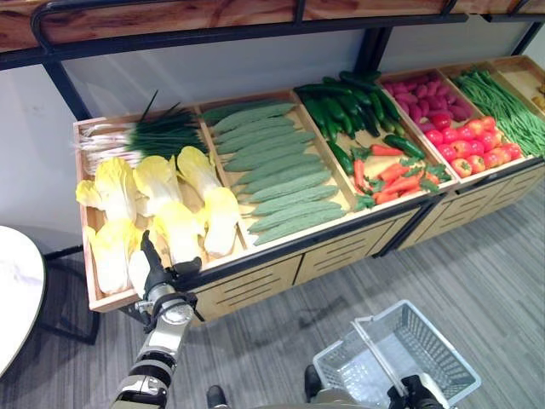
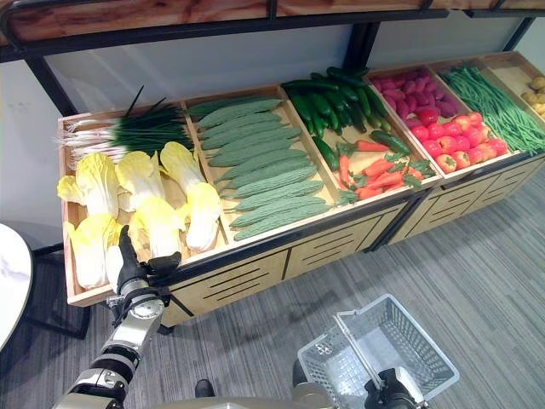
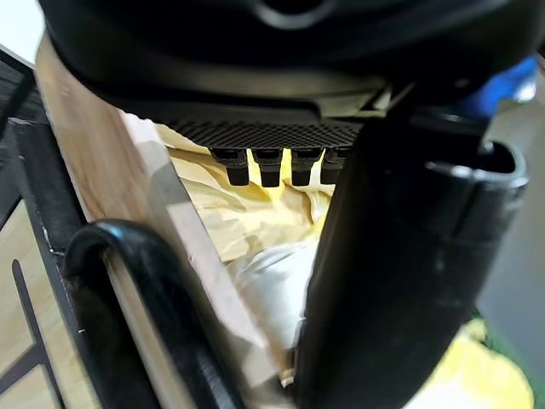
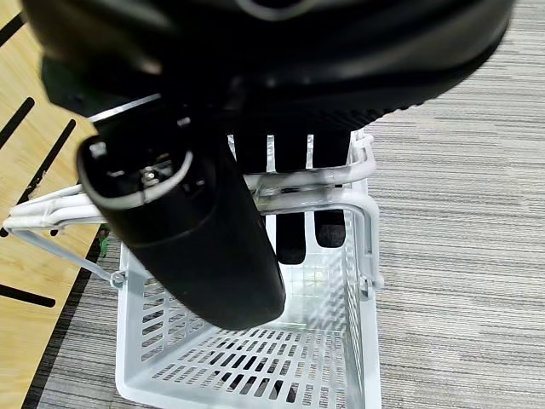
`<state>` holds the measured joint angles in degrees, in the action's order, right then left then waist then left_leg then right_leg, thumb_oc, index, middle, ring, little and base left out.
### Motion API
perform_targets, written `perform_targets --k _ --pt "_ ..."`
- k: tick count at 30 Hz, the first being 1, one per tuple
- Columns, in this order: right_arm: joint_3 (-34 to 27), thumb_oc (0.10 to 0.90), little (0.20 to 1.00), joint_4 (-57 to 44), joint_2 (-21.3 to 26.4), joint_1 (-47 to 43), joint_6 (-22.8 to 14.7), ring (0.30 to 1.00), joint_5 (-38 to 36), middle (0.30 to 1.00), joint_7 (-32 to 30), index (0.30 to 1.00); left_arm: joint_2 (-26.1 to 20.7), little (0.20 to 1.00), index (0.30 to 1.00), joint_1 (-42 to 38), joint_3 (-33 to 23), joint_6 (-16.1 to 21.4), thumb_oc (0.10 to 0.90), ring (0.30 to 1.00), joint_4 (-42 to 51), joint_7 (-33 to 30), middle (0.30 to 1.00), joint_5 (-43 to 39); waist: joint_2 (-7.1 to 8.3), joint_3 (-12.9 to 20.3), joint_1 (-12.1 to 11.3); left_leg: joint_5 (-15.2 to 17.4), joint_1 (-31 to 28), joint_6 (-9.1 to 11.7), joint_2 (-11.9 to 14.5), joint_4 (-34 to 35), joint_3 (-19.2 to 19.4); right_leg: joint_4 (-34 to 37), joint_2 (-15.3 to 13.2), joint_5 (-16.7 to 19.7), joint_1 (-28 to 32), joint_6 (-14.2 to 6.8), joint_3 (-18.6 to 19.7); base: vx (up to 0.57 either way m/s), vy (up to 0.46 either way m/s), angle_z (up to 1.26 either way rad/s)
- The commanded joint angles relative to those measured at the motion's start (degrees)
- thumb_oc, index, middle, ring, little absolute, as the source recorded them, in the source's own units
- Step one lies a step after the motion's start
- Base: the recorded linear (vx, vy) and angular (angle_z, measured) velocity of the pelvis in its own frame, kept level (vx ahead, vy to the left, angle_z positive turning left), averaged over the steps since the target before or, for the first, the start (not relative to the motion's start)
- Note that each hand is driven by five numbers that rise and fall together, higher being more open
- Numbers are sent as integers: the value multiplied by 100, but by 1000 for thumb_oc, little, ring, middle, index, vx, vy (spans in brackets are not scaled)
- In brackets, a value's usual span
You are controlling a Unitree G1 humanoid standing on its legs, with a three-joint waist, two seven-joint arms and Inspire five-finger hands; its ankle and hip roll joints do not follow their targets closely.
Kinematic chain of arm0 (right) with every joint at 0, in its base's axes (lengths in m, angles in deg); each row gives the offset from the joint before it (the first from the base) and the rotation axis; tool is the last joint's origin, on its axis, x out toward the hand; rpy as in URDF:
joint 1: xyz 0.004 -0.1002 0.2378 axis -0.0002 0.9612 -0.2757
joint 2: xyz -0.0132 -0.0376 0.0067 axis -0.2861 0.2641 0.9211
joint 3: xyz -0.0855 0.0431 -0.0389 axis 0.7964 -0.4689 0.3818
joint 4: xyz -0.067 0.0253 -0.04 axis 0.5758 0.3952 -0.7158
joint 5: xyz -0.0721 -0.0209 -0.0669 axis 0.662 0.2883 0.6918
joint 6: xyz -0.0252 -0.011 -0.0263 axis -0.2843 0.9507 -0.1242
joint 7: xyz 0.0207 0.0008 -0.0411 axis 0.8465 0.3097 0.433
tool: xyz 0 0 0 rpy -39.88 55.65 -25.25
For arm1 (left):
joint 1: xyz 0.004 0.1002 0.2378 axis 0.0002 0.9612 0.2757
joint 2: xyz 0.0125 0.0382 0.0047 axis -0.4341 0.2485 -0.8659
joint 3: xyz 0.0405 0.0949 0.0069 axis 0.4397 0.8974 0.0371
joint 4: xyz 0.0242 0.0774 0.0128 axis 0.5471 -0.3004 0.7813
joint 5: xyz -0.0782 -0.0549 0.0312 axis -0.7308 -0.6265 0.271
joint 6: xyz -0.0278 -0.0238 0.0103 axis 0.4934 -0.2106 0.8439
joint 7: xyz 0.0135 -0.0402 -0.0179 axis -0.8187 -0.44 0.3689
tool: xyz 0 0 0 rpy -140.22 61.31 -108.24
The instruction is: Get the vegetables into the basket
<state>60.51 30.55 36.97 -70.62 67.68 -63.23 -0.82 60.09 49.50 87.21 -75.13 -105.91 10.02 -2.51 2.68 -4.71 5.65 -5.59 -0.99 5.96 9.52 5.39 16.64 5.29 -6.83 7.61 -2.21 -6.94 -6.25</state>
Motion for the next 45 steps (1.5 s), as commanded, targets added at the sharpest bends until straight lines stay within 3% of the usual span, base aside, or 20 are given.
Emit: perform_targets --k 1,10,13,17,19,20,21,24,27,28,29,31,32,35,37,39,40,45 --pt "313 400 300 -122 194 -368 -107 300 127 300 -62 300 -388 300 300 -613 12 -601 400 300 -1082 253 300 257 300 -273 204 233 -376 302 224 -39 -6 -29 -322 -192 157 -443 9 0 0 0" --pt "406 400 300 -166 225 -490 -153 300 73 300 45 300 -417 300 300 -868 164 -722 400 300 -1400 466 300 315 243 -322 226 232 -373 296 209 -39 -13 -46 -341 -168 127 -449 35 4 17 -3" --pt "420 400 300 -155 205 -474 -155 300 107 300 70 300 -302 300 300 -751 -48 -538 400 300 -1170 237 300 -92 248 -331 213 250 -394 288 189 -39 -20 -34 -345 -178 162 -445 32 0 0 0" --pt "335 400 300 -148 146 -336 -160 300 164 300 -10 300 -307 300 300 -602 -574 -44 400 300 137 -649 300 -506 284 -329 171 281 -431 281 171 -39 -50 -29 -376 -203 230 -455 0 0 0 0" --pt "260 400 300 -160 95 -254 -230 300 132 300 -94 300 -368 300 300 -542 -835 210 400 300 1217 -1182 300 -211 344 -320 130 301 -429 288 169 -39 -78 -29 -394 -229 258 -467 -33 4 -7 2" --pt "265 400 300 -160 96 -251 -231 300 132 300 -95 300 -361 300 300 -519 -844 192 400 300 1250 -1184 300 -198 345 -319 136 302 -433 287 167 -39 -80 -29 -397 -231 264 -468 -35 -4 -19 8" --pt "230 400 300 -131 51 -227 -255 300 102 300 -152 300 -409 300 300 -593 -1080 384 400 300 2374 -1693 300 88 385 -336 80 326 -437 286 158 -39 -110 -29 -414 -251 298 -479 -71 -8 -15 7" --pt "225 400 300 -80 37 -186 -297 300 86 300 -191 300 -334 300 300 -572 -1358 465 400 300 3348 -1958 300 357 412 -319 36 349 -429 276 138 -39 -137 -29 -436 -253 311 -487 -100 -3 1 2" --pt "226 400 300 -54 24 -150 -304 300 81 300 -184 300 -359 300 300 -578 -1419 496 400 300 3603 -2003 300 446 409 -314 25 358 -433 273 132 -39 -143 -29 -440 -260 324 -489 -110 -1 1 9" --pt "201 400 300 -1 25 -88 -332 300 48 300 -182 300 -334 300 300 -575 -1393 669 400 300 4351 -1843 300 579 395 -297 -2 369 -442 261 117 -39 -169 -29 -465 -261 355 -495 -152 -2 3 6" --pt "202 400 300 -3 26 -85 -332 300 48 300 -181 300 -332 300 300 -569 -1395 667 400 300 4357 -1839 300 579 395 -296 0 369 -442 260 116 -39 -170 -29 -466 -261 356 -496 -153 -11 5 5" --pt "148 400 300 -36 58 -52 -357 300 -17 300 -176 300 -245 300 300 -410 -1192 1186 400 300 5032 -1284 300 111 365 -305 -8 366 -441 244 96 -39 -201 -29 -482 -253 372 -499 -181 -18 6 11" --pt "147 400 300 -40 60 -44 -356 300 -17 300 -174 300 -245 300 300 -396 -1199 1190 400 300 5043 -1264 300 94 364 -302 -8 367 -443 244 96 -39 -202 -29 -483 -253 374 -500 -182 -14 8 18" --pt "32 400 300 -178 111 -70 -308 300 -118 300 -64 300 -136 300 300 128 -947 2108 400 300 5325 161 300 -2005 302 -310 -35 345 -445 226 64 -39 -226 -29 -511 -229 389 -492 -178 -23 18 10" --pt "-15 400 300 -242 160 -84 -285 300 -112 300 20 300 6 300 300 350 -804 2268 400 300 5233 874 300 -3198 272 -297 -33 339 -445 216 59 -39 -229 -29 -520 -216 387 -487 -167 0 0 0" --pt "-12 400 300 -260 174 -98 -260 300 -80 300 66 300 53 300 300 399 -736 2250 400 300 5232 1104 300 -3522 261 -289 -29 339 -444 210 56 -39 -233 -29 -521 -213 387 -482 -164 0 0 0" --pt "-59 400 300 -278 185 -84 -262 300 -68 300 148 300 67 300 300 600 -610 2167 400 300 5265 1631 300 -3968 246 -286 -21 335 -444 202 50 -39 -239 -29 -525 -206 388 -478 -163 0 0 0" --pt "-171 400 300 -290 210 -24 -271 300 -32 300 277 300 9 300 300 1010 -402 1932 400 300 5128 2555 300 -4807 214 -264 -11 334 -463 191 38 -39 -227 -29 -523 -204 392 -470 -132 0 0 0"
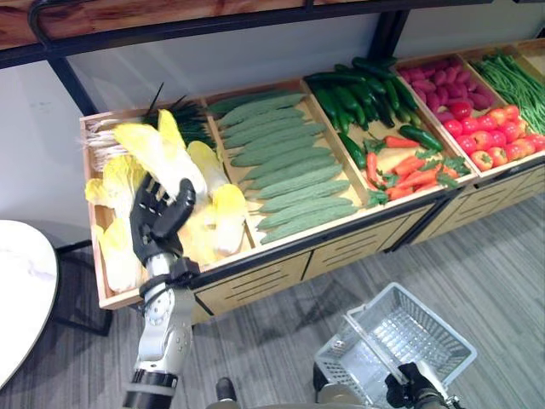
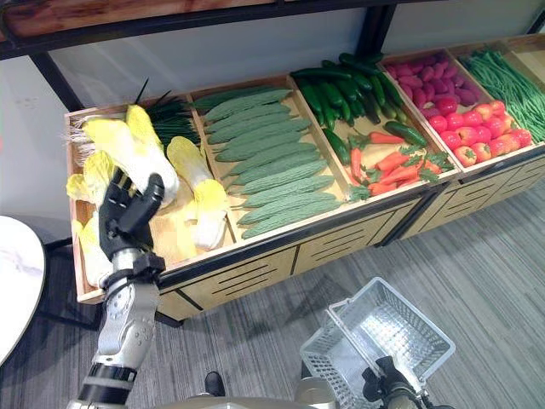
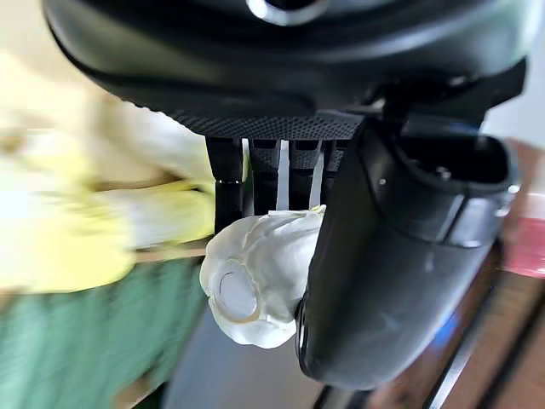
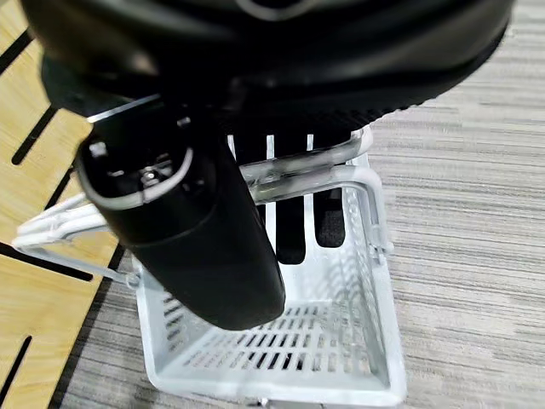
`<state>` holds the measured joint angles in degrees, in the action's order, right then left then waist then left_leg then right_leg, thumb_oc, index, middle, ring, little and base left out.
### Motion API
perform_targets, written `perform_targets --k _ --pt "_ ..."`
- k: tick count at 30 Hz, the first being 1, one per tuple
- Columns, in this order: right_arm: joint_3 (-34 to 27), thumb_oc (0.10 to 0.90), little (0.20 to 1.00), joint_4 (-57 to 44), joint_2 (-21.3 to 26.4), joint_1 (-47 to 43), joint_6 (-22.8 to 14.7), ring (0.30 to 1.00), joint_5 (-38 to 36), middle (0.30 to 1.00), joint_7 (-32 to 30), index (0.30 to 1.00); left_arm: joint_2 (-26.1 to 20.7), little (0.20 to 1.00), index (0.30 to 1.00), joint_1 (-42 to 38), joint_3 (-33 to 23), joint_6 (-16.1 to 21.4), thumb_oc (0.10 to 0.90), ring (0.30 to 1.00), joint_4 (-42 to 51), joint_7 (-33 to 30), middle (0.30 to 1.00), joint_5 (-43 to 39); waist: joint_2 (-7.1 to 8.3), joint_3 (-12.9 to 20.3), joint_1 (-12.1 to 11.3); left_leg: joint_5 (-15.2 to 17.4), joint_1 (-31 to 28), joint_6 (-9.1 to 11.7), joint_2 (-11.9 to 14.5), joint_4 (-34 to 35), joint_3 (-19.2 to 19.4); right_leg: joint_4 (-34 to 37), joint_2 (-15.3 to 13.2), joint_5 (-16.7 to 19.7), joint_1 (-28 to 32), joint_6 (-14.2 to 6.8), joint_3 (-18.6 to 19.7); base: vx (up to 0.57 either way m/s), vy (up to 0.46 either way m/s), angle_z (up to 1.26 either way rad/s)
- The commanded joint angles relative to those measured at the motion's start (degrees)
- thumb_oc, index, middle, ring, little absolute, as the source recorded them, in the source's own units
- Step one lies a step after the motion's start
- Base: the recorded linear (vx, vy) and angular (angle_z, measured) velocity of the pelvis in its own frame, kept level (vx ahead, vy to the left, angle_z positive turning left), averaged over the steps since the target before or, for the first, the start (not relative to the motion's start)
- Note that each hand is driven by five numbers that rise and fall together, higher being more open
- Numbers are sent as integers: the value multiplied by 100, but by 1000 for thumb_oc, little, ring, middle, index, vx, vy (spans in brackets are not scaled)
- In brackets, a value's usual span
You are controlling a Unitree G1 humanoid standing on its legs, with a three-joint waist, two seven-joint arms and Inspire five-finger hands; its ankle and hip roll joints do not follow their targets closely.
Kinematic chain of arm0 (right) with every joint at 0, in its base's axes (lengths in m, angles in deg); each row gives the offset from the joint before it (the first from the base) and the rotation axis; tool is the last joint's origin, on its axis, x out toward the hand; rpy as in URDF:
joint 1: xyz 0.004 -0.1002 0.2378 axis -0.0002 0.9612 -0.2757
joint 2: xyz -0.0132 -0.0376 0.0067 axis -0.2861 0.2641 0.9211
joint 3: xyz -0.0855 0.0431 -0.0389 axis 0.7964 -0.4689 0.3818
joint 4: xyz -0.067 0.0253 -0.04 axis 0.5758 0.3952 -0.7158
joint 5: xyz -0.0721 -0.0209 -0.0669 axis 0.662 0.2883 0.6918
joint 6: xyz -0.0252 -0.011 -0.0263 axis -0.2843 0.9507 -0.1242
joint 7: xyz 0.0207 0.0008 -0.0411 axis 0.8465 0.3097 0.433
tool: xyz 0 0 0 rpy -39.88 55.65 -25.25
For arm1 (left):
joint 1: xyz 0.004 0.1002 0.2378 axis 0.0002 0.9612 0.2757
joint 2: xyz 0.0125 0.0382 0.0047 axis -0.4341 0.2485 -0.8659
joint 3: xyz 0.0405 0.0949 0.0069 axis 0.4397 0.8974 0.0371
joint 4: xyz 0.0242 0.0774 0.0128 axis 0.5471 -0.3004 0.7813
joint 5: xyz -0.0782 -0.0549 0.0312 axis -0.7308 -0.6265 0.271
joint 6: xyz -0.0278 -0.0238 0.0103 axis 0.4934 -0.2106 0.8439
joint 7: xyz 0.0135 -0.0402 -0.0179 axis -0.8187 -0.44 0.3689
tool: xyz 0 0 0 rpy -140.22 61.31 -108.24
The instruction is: Get the vegetables into the basket
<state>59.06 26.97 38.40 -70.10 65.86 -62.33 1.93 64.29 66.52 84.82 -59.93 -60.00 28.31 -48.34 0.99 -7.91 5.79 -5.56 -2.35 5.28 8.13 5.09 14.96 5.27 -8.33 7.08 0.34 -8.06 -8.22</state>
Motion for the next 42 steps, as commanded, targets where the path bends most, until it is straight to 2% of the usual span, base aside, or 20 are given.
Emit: perform_targets --k 1,2,9,13,16,17,19,20,22,24,25,27,30,31,34,37,38,42 --pt "-49 400 300 75 61 -54 -91 300 -118 300 24 300 -439 300 300 -628 -139 390 400 300 541 839 300 -217 382 60 -26 335 -339 258 173 -9 -53 -27 -372 -155 145 -356 70 0 0 0" --pt "-75 400 300 94 38 -25 -103 300 -114 300 65 300 -469 300 300 -509 -74 335 400 300 510 1047 300 -294 378 61 -23 338 -355 255 174 -9 -41 -27 -370 -153 152 -352 91 0 0 0" --pt "-206 400 300 122 38 15 -174 300 -171 300 131 300 -654 300 300 -162 -48 258 400 300 510 1476 300 -319 343 93 -29 358 -475 222 148 -9 38 -27 -383 -184 213 -353 125 0 8 -3" --pt "-350 400 300 132 110 -81 -149 300 -259 300 98 300 -771 300 300 -260 7 256 400 300 660 1621 300 -280 400 -15 -62 538 -335 124 1 -436 36 -86 -501 -114 159 -397 240 -76 79 -14" --pt "-569 400 300 129 106 -72 -135 300 -448 300 89 300 -929 300 300 -511 211 246 400 300 959 1741 300 -225 436 -71 -43 695 -198 -3 -172 -618 92 -320 -693 22 -97 -529 331 -129 208 -18" --pt "-716 400 300 61 18 -9 -133 300 -674 300 94 300 -1014 300 300 -764 420 266 400 300 1035 1802 300 -159 477 -98 60 720 -249 -113 -350 -474 155 -574 -839 363 -356 -694 486 -153 281 -6" --pt "-684 400 300 13 -21 1 -133 300 -683 300 110 300 -1084 300 300 -871 518 302 400 300 1065 1812 300 -53 490 -123 125 714 -287 -153 -420 -376 236 -593 -857 697 -525 -694 632 -164 241 -6" --pt "-623 400 300 -66 -102 63 -143 300 -657 300 147 300 -1147 300 300 -929 554 341 400 300 1117 1856 300 -2 508 -168 189 695 -385 -187 -516 -215 386 -549 -899 1084 -683 -694 724 -165 194 -35" --pt "-594 400 300 -84 -131 62 -136 300 -658 300 168 300 -1180 300 300 -959 553 345 400 300 1085 1864 300 9 517 -154 188 662 -367 -198 -531 -149 446 -568 -914 1117 -794 -694 743 -112 114 -56" --pt "-595 400 300 -54 -175 96 -144 300 -697 300 195 300 -1241 300 300 -1007 597 335 400 300 1027 1888 300 98 488 -174 224 636 -402 -239 -523 -74 565 -718 -972 971 -857 -694 542 -100 126 -32" --pt "-617 400 300 -32 -181 118 -149 300 -708 300 198 300 -1246 300 300 -1013 622 320 400 300 1002 1886 300 130 467 -197 215 668 -440 -279 -522 -75 650 -900 -1023 811 -828 -694 276 -100 143 -14" --pt "-631 400 300 -15 -192 151 -160 300 -723 300 197 300 -1253 300 300 -1011 587 306 400 300 975 1877 300 137 453 -201 207 680 -448 -323 -528 -54 777 -1099 -1074 566 -773 -658 -23 -98 110 -20" --pt "-689 400 300 81 -158 124 -171 300 -736 300 153 300 -1233 300 300 -925 517 283 400 300 974 1901 300 82 432 -187 126 663 -447 -366 -491 -47 974 -1445 -1133 361 -697 -579 -365 -65 48 -56" --pt "-704 400 300 86 -149 133 -179 300 -719 300 144 300 -1239 300 300 -873 496 280 400 300 985 1901 300 91 409 -174 91 753 -505 -338 -480 -35 953 -1570 -1152 237 -613 -630 -441 -17 21 -49" --pt "-758 400 300 122 -110 115 -174 300 -696 300 109 300 -1289 300 300 -752 395 264 400 300 1035 1935 300 116 430 -119 -7 736 -488 -334 -467 -34 1077 -1672 -1196 207 -483 -637 -736 -37 -28 -38" --pt "-716 400 300 62 -106 102 -178 300 -685 300 115 300 -1329 300 300 -664 284 259 400 300 1064 1939 300 159 482 -44 -73 686 -467 -291 -440 -38 1244 -1517 -1149 168 -290 -654 -970 -26 -119 -35" --pt "-720 400 300 90 -92 33 -163 300 -704 300 79 300 -1331 300 300 -656 277 271 400 300 1032 1943 300 172 503 -8 -143 620 -481 -225 -372 -47 1421 -1186 -1110 179 -155 -664 -1190 5 -162 -64" --pt "-877 400 300 126 -92 126 -175 300 -852 300 -11 300 -1253 300 300 -651 264 292 400 300 943 1903 300 111 450 12 -81 475 -510 -89 -215 -65 1527 -841 -885 -148 14 -572 -1225 24 -201 -45"
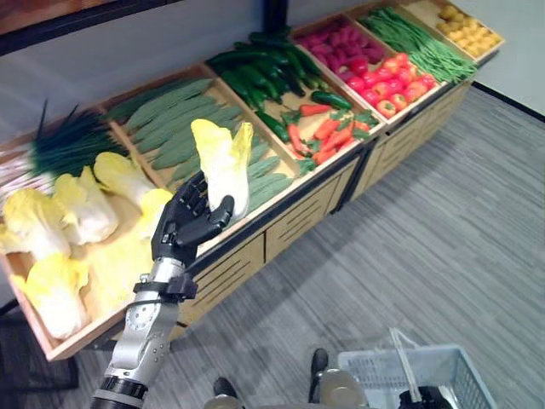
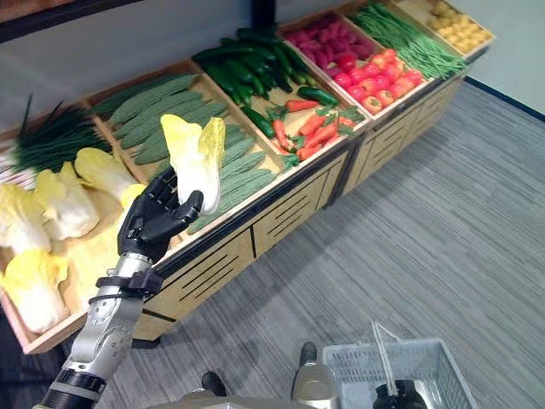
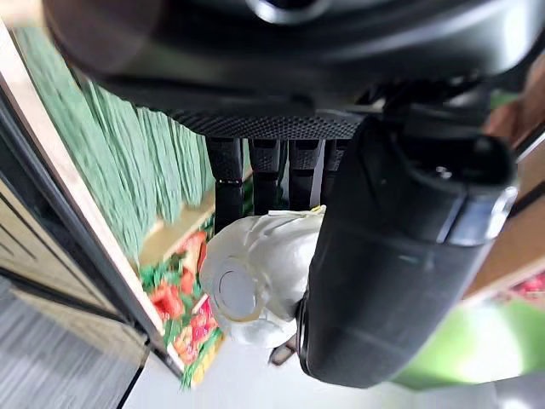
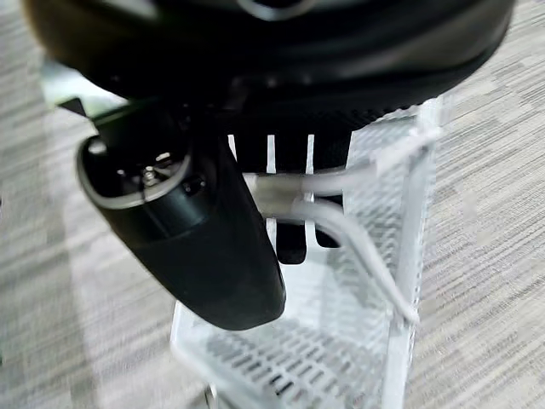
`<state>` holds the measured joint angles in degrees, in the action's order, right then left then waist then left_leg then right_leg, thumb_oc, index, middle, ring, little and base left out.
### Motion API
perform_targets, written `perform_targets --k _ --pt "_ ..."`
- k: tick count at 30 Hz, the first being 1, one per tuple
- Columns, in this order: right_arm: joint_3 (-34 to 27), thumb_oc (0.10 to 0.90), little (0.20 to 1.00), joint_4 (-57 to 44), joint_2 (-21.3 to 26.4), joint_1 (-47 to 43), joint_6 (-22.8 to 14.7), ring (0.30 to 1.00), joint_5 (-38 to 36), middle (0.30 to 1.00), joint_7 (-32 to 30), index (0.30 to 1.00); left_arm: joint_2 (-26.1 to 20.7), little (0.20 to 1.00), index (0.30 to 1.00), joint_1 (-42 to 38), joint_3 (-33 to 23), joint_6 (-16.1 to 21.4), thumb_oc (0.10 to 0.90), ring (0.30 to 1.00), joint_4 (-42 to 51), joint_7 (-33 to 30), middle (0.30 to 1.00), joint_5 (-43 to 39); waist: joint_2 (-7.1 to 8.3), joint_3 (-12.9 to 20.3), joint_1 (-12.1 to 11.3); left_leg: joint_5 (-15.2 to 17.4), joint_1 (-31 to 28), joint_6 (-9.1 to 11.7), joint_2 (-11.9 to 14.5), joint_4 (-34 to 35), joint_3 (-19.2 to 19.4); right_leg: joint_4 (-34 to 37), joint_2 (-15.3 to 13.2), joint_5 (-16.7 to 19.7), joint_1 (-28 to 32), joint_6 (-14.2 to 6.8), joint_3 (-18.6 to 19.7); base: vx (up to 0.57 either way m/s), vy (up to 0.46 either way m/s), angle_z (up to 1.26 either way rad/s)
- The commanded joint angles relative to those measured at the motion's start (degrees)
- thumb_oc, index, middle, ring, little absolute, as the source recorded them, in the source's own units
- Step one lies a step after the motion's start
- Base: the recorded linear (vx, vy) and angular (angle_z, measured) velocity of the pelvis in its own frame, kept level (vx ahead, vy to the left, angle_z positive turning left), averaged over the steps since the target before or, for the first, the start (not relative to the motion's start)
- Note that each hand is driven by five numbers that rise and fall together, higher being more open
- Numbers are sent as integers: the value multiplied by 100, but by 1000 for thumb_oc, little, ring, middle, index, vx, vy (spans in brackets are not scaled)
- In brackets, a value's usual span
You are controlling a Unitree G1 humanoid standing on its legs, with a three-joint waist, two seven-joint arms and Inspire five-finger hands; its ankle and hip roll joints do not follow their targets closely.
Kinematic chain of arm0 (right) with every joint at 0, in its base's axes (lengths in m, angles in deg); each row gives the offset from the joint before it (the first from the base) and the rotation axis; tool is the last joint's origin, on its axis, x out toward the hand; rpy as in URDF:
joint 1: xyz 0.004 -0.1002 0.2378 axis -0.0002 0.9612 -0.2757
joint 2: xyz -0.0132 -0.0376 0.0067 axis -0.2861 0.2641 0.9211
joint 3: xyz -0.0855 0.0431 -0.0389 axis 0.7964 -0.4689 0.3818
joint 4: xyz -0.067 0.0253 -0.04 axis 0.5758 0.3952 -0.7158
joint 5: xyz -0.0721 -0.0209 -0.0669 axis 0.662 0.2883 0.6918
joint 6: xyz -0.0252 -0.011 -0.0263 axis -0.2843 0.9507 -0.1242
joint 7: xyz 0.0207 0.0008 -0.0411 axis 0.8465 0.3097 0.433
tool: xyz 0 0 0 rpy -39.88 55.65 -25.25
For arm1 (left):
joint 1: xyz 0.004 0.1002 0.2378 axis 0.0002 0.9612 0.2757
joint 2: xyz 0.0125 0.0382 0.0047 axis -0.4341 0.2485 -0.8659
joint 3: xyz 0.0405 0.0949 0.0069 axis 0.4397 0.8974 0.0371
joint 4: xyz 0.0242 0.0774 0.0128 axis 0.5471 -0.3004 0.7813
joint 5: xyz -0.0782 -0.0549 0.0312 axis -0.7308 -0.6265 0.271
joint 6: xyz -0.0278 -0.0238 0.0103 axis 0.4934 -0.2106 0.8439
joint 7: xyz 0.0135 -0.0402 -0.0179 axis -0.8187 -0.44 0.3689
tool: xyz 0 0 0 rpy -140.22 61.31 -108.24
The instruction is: Get the vegetables into the basket
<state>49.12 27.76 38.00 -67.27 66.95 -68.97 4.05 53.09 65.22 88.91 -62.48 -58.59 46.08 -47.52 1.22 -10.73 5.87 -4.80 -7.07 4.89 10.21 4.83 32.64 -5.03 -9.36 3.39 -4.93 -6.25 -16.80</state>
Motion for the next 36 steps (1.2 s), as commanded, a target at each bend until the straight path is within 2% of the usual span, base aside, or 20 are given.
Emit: perform_targets --k 1,8,10,11,12,13,15,16,17,19,22,26,27,29,30,31,34,35,36 --pt "29 400 300 36 -36 -122 -287 300 -251 300 -260 300 -118 300 300 -490 -154 554 400 300 807 122 300 11 403 296 -60 363 -44 -16 -388 -41 -238 249 -740 199 567 -736 -379 42 -279 -20" --pt "-209 400 300 67 190 -35 -309 300 -445 300 -381 300 -33 300 300 -574 5 549 400 300 712 183 300 -89 139 210 111 65 -18 250 -74 -89 -247 383 -397 -94 699 -528 -341 -2 -186 -1" --pt "-243 400 300 -44 290 -14 -361 300 -498 300 -467 300 18 300 300 -669 71 539 400 300 690 176 300 -157 56 109 159 -35 117 406 150 -414 -284 462 -229 -216 780 -382 -292 -30 -238 -1" --pt "-247 400 300 -46 292 -15 -359 300 -498 300 -467 300 21 300 300 -677 73 542 400 300 683 179 300 -160 48 104 161 -25 130 415 170 -443 -293 469 -217 -216 786 -373 -299 -28 -255 2" --pt "-243 400 300 -58 374 -40 -385 300 -496 300 -481 300 40 300 300 -723 122 546 400 300 677 206 300 -171 52 13 142 -9 314 535 330 -925 -396 561 -140 -283 870 -280 -279 -10 -216 -5" --pt "-238 400 300 -22 415 -56 -382 300 -488 300 -487 300 45 300 300 -739 140 558 400 300 685 215 300 -186 40 -25 133 -14 375 577 382 -1107 -541 609 -92 -304 918 -235 -248 -61 -244 -20" --pt "-193 400 300 -1 519 -167 -374 300 -438 300 -513 300 63 300 300 -773 174 608 400 300 715 183 300 -157 22 -104 46 -173 583 555 246 -1207 -1153 627 -43 -244 863 -162 -140 -51 -69 -38" --pt "-193 400 300 -1 520 -167 -374 300 -437 300 -513 300 64 300 300 -774 174 608 400 300 714 182 300 -156 22 -103 55 -174 589 555 244 -1209 -1163 626 -44 -247 864 -162 -150 7 -9 -38" --pt "-166 400 300 -10 561 -209 -383 300 -427 300 -537 300 84 300 300 -763 137 607 400 300 690 156 300 -122 29 -95 -28 -65 684 483 20 -1120 -1711 622 -48 -216 780 -179 14 18 -1 -37" --pt "-126 400 300 53 595 -281 -389 300 -419 300 -542 300 118 300 300 -704 98 623 400 300 665 112 300 -69 43 -87 -107 218 680 377 -139 -896 -2245 585 -35 -187 684 -197 281 50 1 -39" --pt "-15 400 300 88 592 -395 -400 300 -411 300 -538 300 110 300 300 -593 19 675 400 300 659 64 300 -20 25 -21 -222 308 731 241 -364 -671 -2914 478 12 -117 512 -209 645 61 72 -90" --pt "5 400 300 65 474 -400 -384 300 -432 300 -477 300 94 300 300 -492 35 673 400 300 654 144 300 -93 49 71 -162 346 481 49 -489 -354 -2580 369 -125 -65 466 -326 815 45 291 -75" --pt "-19 400 300 149 390 -413 -317 300 -376 300 -433 300 60 300 300 -462 106 682 400 300 620 186 300 -132 139 109 -142 501 327 -148 -714 -256 -2257 234 -362 116 290 -547 1068 17 521 -37" --pt "-5 400 300 69 331 -434 -335 300 -379 300 -428 300 48 300 300 -480 127 685 400 300 543 181 300 -127 190 77 -134 536 301 -209 -812 -221 -2140 168 -462 296 148 -663 1214 -50 401 -61" --pt "3 400 300 27 310 -464 -311 300 -376 300 -428 300 31 300 300 -495 141 696 400 300 502 180 300 -68 240 54 -145 581 289 -289 -923 -205 -1998 180 -598 584 11 -793 1269 -132 330 -95" --pt "-6 400 300 -9 256 -484 -319 300 -398 300 -441 300 -16 300 300 -571 192 684 400 300 390 166 300 -36 261 25 -130 568 268 -328 -944 -156 -1835 78 -662 749 -126 -835 1274 -143 289 -78" --pt "6 400 300 22 216 -504 -328 300 -430 300 -438 300 -113 300 300 -654 207 679 400 300 346 163 300 49 212 16 -197 499 279 -351 -839 -92 -1661 -243 -679 556 -130 -771 904 -106 102 -78" --pt "-33 400 300 68 197 -472 -336 300 -434 300 -447 300 -157 300 300 -663 214 653 400 300 378 184 300 54 183 60 -249 437 294 -346 -757 -21 -1528 -426 -746 433 -16 -700 566 -98 31 -49" --pt "-73 400 300 110 196 -447 -337 300 -443 300 -461 300 -177 300 300 -660 218 638 400 300 399 207 300 60 179 84 -252 425 290 -332 -730 -10 -1478 -486 -773 394 47 -695 466 -85 -4 -32"
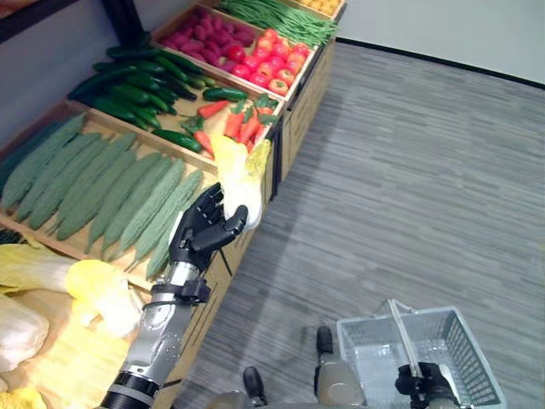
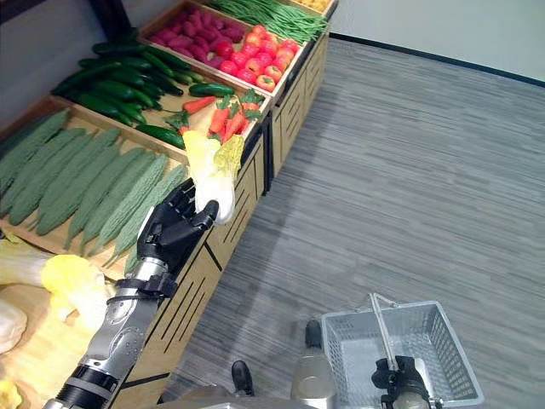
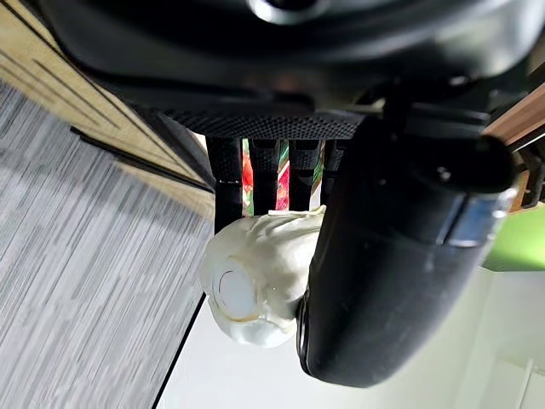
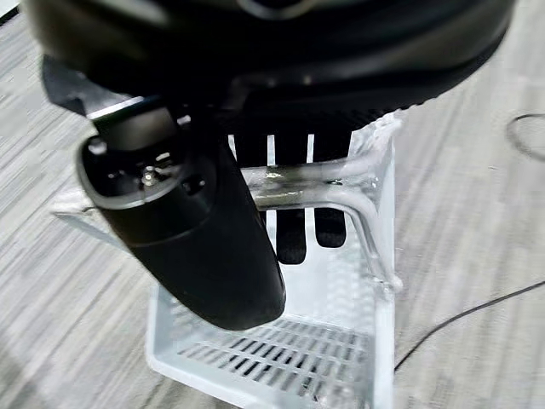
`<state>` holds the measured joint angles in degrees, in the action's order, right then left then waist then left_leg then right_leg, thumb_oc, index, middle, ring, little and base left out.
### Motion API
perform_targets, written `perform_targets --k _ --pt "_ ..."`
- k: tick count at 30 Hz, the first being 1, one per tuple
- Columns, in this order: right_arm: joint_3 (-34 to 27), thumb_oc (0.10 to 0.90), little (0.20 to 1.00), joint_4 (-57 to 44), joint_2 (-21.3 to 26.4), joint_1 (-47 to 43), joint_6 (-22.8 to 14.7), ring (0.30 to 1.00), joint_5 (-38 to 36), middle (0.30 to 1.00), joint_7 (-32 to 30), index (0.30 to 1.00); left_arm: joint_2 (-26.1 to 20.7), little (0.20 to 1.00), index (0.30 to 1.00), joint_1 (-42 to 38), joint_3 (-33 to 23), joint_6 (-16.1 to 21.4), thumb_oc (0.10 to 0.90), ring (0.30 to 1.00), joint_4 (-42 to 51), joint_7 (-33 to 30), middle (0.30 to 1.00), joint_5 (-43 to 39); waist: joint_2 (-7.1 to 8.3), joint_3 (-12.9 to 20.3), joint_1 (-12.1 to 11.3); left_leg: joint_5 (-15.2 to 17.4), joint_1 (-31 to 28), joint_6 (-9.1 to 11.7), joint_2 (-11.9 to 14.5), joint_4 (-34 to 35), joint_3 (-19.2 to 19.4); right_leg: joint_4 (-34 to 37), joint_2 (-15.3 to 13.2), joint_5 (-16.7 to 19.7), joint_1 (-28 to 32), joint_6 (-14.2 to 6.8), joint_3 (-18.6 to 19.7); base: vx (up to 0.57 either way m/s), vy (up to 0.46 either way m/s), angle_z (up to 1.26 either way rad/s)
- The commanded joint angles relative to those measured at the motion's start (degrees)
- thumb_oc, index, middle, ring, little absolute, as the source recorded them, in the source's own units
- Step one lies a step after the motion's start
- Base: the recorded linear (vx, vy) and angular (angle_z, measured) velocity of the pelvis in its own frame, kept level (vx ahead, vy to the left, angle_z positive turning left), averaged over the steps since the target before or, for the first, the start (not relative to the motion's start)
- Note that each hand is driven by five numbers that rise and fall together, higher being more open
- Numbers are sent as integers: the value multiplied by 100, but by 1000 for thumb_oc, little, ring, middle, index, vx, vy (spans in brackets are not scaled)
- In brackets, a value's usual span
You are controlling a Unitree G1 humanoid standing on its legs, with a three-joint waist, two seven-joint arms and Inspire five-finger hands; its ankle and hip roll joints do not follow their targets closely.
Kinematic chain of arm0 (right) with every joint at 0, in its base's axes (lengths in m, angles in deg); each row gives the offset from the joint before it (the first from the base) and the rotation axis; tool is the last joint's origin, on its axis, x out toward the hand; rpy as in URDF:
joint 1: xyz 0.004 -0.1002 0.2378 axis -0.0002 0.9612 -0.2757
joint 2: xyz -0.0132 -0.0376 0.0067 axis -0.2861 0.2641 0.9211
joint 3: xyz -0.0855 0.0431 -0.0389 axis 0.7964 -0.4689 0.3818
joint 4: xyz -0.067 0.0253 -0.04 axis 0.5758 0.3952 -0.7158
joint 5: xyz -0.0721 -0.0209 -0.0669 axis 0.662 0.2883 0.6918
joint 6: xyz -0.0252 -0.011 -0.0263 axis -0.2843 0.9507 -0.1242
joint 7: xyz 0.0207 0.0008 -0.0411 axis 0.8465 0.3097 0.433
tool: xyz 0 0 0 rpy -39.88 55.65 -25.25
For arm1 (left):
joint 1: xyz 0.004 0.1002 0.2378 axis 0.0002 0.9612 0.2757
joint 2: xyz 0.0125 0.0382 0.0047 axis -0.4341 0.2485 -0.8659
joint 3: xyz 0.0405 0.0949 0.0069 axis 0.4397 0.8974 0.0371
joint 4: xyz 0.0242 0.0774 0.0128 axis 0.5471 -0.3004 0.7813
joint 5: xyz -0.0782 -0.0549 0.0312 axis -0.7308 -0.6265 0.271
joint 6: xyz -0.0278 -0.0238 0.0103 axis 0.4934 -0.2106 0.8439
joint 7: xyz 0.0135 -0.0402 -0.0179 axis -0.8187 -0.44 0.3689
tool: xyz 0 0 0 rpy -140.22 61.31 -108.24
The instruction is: Get the vegetables into the basket
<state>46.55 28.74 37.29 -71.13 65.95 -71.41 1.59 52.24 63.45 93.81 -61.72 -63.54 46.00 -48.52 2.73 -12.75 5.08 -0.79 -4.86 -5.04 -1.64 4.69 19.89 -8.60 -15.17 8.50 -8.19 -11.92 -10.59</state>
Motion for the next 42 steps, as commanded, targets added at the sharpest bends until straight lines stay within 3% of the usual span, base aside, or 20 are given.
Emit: perform_targets --k 1,3,6,8,11,15,16,17,20,24,31,42 --pt "165 400 300 53 266 -56 -226 300 -199 300 -215 300 -118 300 300 -472 -288 555 400 300 925 224 300 156 28 327 -211 19 70 662 482 12 -137 -150 -235 -132 423 -117 -290 -34 -29 -53" --pt "129 400 300 119 275 -64 -207 300 -150 300 -235 300 -198 300 300 -392 -361 524 400 300 1007 264 300 170 54 451 -332 26 61 687 540 -20 110 -105 -414 -47 617 -146 -776 -10 -98 -68" --pt "138 400 300 34 241 29 -205 300 -111 300 -217 300 -184 300 300 -311 -470 515 400 300 938 251 300 188 144 558 -343 -25 13 819 614 -75 398 541 -295 -32 852 -205 -884 7 -251 -78" --pt "104 400 300 1 263 72 -209 300 -133 300 -226 300 -156 300 300 -334 -450 517 400 300 903 251 300 165 107 548 -306 -69 41 899 720 -162 456 665 -180 -195 900 -151 -876 -10 -278 -70" --pt "35 400 300 -51 372 182 -240 300 -166 300 -254 300 -66 300 300 -326 -394 487 400 300 896 291 300 92 -34 508 -175 -247 1 1132 1051 -307 461 800 188 -534 1050 72 -866 -1 -402 -40" --pt "40 400 300 -152 557 176 -292 300 -213 300 -264 300 -6 300 300 -427 -303 451 400 300 870 360 300 22 -139 395 -74 -413 217 1365 1357 -831 385 933 475 -700 1161 275 -874 -45 -304 1" --pt "49 400 300 -171 707 147 -308 300 -202 300 -258 300 31 300 300 -454 -254 455 400 300 854 413 300 6 -141 306 -117 -509 374 1456 1392 -1272 25 1046 562 -737 1264 359 -831 -69 -294 -19" --pt "78 400 300 -119 1001 -43 -294 300 -170 300 -276 300 127 300 300 -448 -141 446 400 300 803 333 300 22 -144 266 -326 -445 575 1371 1064 -922 -1100 1120 573 -719 1230 340 -613 -30 -198 -18" --pt "150 400 300 -113 1343 -219 -321 300 -120 300 -289 300 81 300 300 -440 -21 464 400 300 755 331 300 -13 -147 328 -422 -462 620 1347 1055 -611 -1683 1107 587 -677 1169 319 -381 35 -25 -59" --pt "249 400 300 -205 1585 -330 -362 300 -29 300 -235 300 20 300 300 -453 84 437 400 300 790 398 300 -118 -209 431 -377 -452 321 1297 1077 -258 -1443 1157 588 -658 1269 290 -341 58 57 -47" --pt "454 400 300 -953 2027 -830 -440 300 95 300 -202 300 -168 300 300 -357 276 391 400 300 912 548 300 -229 -165 542 -389 -264 22 1164 871 31 -1052 1303 370 -340 1163 109 -69 30 133 -25" --pt "1179 400 300 -1843 2637 -1881 -573 300 419 300 -127 300 -665 300 300 -502 653 321 400 300 1019 691 300 63 -89 622 -495 -193 51 1142 795 31 -1017 1360 201 -187 1127 -13 -119 4 53 -1"
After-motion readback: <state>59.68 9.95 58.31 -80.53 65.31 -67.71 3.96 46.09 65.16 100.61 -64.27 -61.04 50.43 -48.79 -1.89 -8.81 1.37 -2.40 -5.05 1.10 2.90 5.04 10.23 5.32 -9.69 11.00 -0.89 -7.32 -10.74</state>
